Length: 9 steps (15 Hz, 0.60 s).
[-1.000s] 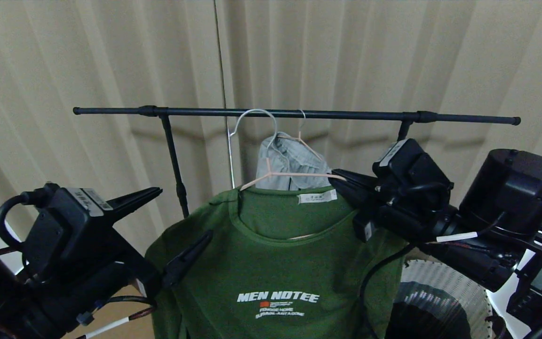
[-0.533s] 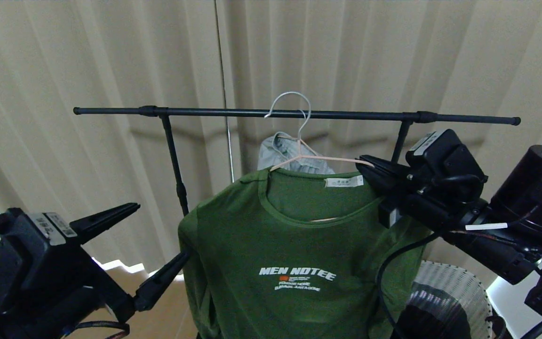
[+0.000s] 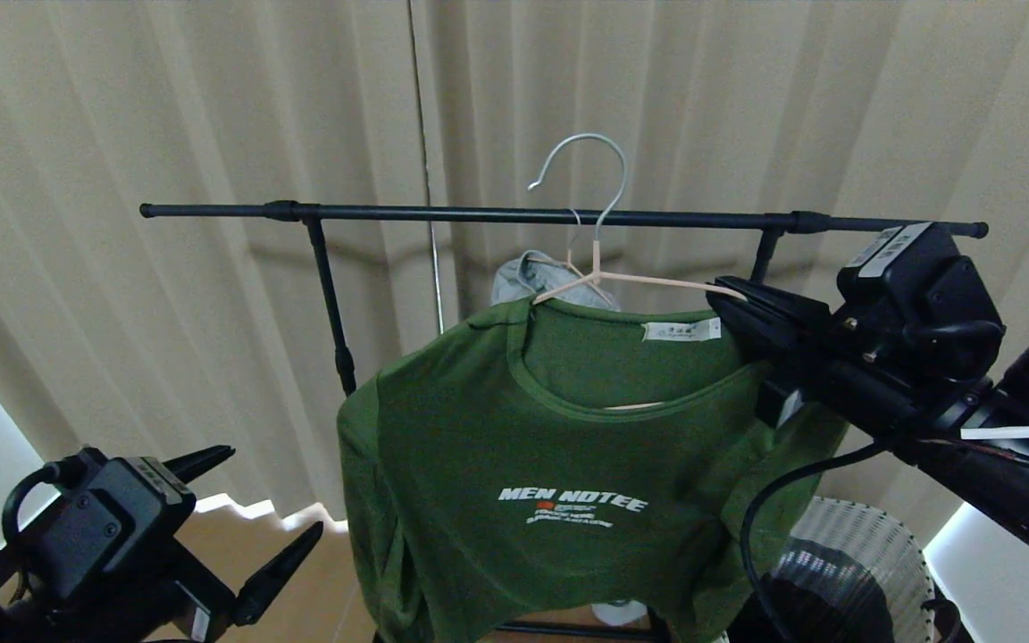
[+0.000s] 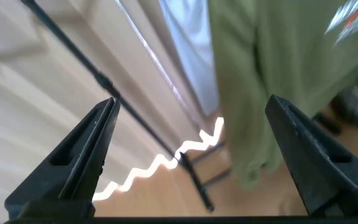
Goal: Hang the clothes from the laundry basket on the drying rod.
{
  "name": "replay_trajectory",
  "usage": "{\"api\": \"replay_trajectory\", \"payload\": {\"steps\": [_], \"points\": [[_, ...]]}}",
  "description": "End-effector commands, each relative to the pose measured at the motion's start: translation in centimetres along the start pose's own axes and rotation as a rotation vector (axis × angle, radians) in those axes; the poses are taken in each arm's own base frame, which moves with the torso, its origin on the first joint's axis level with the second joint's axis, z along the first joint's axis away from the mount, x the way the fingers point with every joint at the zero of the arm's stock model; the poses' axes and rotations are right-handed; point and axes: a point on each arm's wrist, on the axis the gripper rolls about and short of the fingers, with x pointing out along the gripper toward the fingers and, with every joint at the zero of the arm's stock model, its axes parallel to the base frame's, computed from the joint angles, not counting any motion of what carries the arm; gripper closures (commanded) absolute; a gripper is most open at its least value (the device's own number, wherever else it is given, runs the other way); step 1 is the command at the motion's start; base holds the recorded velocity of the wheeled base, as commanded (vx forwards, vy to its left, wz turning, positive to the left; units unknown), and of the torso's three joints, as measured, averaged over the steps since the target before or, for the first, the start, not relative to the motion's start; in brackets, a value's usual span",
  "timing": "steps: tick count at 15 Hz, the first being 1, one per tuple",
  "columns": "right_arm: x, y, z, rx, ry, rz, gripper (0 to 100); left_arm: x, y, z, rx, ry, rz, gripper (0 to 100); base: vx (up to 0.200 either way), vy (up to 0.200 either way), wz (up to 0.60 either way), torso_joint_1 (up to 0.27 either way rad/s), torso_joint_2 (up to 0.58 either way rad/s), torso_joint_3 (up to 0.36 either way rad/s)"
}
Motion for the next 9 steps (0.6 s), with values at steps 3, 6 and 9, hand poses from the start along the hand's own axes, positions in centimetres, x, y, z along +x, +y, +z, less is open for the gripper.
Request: {"api": "replay_trajectory", "payload": {"steps": [3,6,9], "points": [[-0.9,0.7,1.2,0.007,-0.046,0.029,100,1.7,-0.7,-0.5,0.004,0.052,-0.060,0,0.000,0.000,0.00,0.000,0.00,0.000],[-1.1,1.0,1.5,0.011,-0.060,0.042,100,2.1,-0.8,0.0,0.002,0.025,-0.080,0,0.000,0.000,0.00,0.000,0.00,0.000],[-1.2,0.9,1.7,0.010,-0.064,0.040,100,2.2,-0.7,0.1,-0.002,0.021,-0.078,100,0.000,0.000,0.00,0.000,0.00,0.000]]}}
